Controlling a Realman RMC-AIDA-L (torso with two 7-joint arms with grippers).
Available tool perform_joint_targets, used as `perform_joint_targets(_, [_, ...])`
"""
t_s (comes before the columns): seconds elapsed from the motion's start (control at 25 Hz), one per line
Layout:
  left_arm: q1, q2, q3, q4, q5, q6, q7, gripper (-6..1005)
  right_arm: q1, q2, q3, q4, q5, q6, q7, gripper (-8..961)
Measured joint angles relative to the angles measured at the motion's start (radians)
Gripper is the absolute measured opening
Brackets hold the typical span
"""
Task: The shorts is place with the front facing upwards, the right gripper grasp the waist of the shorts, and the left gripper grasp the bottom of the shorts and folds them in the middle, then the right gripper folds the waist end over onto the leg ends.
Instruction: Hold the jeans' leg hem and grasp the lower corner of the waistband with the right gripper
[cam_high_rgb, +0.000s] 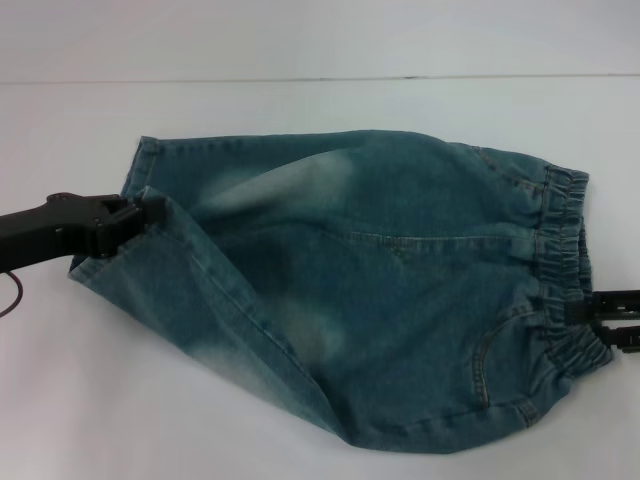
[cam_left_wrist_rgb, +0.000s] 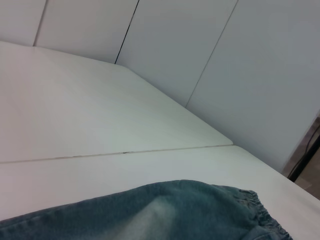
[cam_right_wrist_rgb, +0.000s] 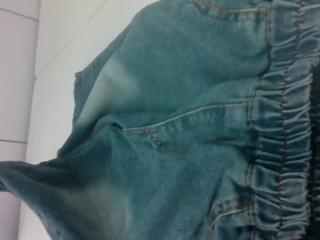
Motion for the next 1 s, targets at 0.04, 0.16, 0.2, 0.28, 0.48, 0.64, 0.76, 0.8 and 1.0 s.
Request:
perform_joint_targets(0.04, [0.0, 0.0, 0.0, 0.0, 0.0, 0.0, 0.001, 54, 0.0, 0.002, 0.0, 0.002, 0.0, -0.004, -0.002, 848])
perform_joint_targets(0.16, [0.0, -0.001, 0.0, 0.0, 0.0, 0.001, 0.001, 54, 0.0, 0.007, -0.001, 0.003, 0.0, -0.008, -0.008, 846])
perform_joint_targets(0.2, [0.0, -0.001, 0.0, 0.0, 0.0, 0.001, 0.001, 54, 0.0, 0.009, -0.002, 0.003, 0.0, -0.008, -0.01, 841])
perform_joint_targets(0.28, [-0.001, -0.001, 0.0, 0.0, 0.0, 0.001, 0.001, 54, 0.001, 0.014, -0.006, 0.004, -0.001, -0.007, -0.012, 831])
perform_joint_targets(0.48, [-0.002, -0.002, 0.0, 0.0, 0.0, 0.001, 0.001, 54, 0.005, 0.019, -0.008, -0.003, -0.006, -0.006, -0.007, 819])
perform_joint_targets(0.64, [-0.003, -0.002, 0.0, -0.001, 0.0, 0.004, 0.001, 54, 0.004, 0.014, -0.009, -0.007, -0.007, -0.006, -0.015, 788])
perform_joint_targets(0.76, [-0.003, -0.002, 0.0, -0.001, 0.0, 0.006, 0.001, 54, -0.004, 0.015, -0.004, -0.027, -0.005, -0.006, -0.034, 706])
perform_joint_targets(0.8, [-0.003, -0.001, 0.0, -0.002, 0.0, 0.007, 0.001, 54, -0.007, 0.017, 0.0, -0.036, -0.003, -0.008, -0.041, 678])
perform_joint_targets(1.0, [-0.003, -0.001, 0.0, -0.003, -0.001, 0.009, 0.001, 55, -0.009, 0.017, 0.006, -0.046, 0.0, -0.015, -0.051, 495])
